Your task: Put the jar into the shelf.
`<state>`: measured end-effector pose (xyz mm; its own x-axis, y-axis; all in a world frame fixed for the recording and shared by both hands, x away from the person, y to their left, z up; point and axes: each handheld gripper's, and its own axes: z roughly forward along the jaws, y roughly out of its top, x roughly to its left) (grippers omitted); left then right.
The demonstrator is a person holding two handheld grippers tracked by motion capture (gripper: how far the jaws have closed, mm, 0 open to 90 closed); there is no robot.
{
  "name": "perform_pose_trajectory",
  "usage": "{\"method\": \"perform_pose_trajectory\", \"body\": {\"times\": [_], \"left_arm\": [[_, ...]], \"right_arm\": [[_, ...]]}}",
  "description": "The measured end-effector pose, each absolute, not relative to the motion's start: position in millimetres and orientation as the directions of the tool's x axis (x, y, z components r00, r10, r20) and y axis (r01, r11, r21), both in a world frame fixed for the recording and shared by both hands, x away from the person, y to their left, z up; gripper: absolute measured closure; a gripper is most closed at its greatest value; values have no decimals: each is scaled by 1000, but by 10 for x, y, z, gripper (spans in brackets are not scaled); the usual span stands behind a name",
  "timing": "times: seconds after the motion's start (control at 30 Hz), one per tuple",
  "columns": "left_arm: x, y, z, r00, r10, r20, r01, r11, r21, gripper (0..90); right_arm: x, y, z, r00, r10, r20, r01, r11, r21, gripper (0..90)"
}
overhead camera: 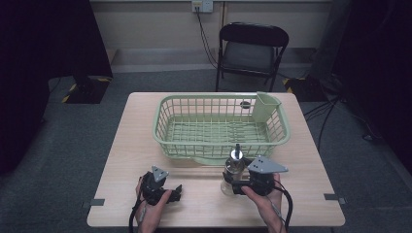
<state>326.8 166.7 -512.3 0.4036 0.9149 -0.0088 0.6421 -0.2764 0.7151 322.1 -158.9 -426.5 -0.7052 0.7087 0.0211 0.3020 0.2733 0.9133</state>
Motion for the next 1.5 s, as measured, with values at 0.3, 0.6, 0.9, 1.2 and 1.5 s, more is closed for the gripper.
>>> {"method": "perform_pose_trajectory", "body": {"times": [0.3, 0.6, 0.9, 1.2, 1.5], "left_arm": [[3268, 1667, -5124, 403, 915, -9, 642, -276, 715, 3], [3268, 1666, -5123, 403, 915, -9, 642, -276, 715, 3], [3268, 1667, -5123, 403, 915, -9, 642, -276, 715, 3], [3268, 1667, -5123, 403, 915, -9, 642, -276, 715, 3], [3268, 1667, -5123, 403, 915, -9, 643, -276, 715, 3]], "right_arm": [[3270, -1570, -4317, -733, 680, 26, 305, 294, 906, 341], [3244, -1579, -4336, -738, 675, 4, 271, 292, 917, 350], [3210, -1613, -4305, -738, 675, 14, 264, 270, 926, 350], [3158, -1643, -4230, -749, 663, 14, 227, 236, 945, 350], [3137, -1701, -4173, -750, 661, 24, 198, 191, 961, 350]]}}
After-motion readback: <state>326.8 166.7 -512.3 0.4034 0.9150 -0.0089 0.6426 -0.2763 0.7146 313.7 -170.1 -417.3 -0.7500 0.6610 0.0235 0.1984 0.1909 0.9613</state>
